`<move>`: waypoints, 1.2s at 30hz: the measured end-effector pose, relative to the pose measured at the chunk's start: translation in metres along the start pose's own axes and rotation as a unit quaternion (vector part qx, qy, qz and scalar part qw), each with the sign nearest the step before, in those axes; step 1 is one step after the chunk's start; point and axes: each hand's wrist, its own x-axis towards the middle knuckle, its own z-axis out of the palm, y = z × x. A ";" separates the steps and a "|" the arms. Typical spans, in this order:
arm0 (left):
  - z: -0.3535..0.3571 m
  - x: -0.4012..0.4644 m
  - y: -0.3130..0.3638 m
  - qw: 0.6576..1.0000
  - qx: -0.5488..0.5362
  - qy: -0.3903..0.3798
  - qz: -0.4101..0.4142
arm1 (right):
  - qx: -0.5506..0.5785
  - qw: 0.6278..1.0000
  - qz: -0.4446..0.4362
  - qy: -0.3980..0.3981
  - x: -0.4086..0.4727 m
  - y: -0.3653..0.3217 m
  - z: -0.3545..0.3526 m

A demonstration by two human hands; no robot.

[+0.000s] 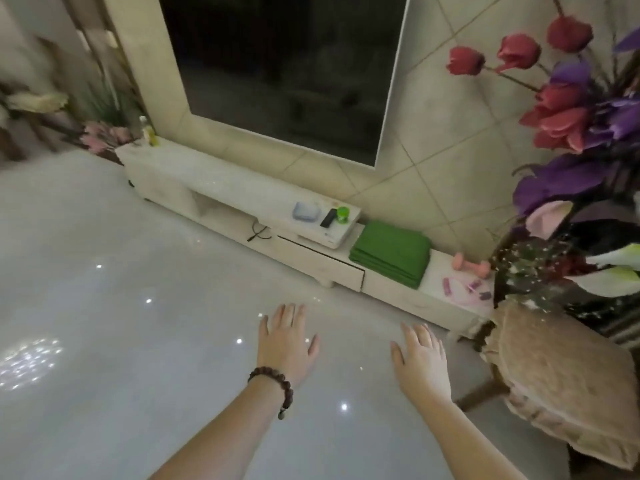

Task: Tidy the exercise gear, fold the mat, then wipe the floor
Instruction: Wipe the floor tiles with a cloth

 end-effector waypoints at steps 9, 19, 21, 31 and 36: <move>-0.028 0.079 -0.122 0.994 -0.022 -0.004 -0.109 | -0.026 0.995 -0.085 -0.049 0.113 -0.128 0.056; -0.011 0.237 -0.190 0.989 -0.012 -0.025 -0.148 | -0.015 0.990 -0.119 -0.068 0.284 -0.196 0.120; -0.004 0.289 -0.201 0.988 -0.006 -0.028 -0.152 | -0.004 0.991 -0.115 -0.069 0.335 -0.210 0.136; 0.004 0.534 -0.224 0.988 0.008 -0.098 -0.119 | -0.020 0.988 -0.102 -0.118 0.564 -0.260 0.181; 0.019 0.597 -0.235 0.985 0.003 -0.136 -0.105 | -0.003 0.987 -0.073 -0.141 0.619 -0.275 0.203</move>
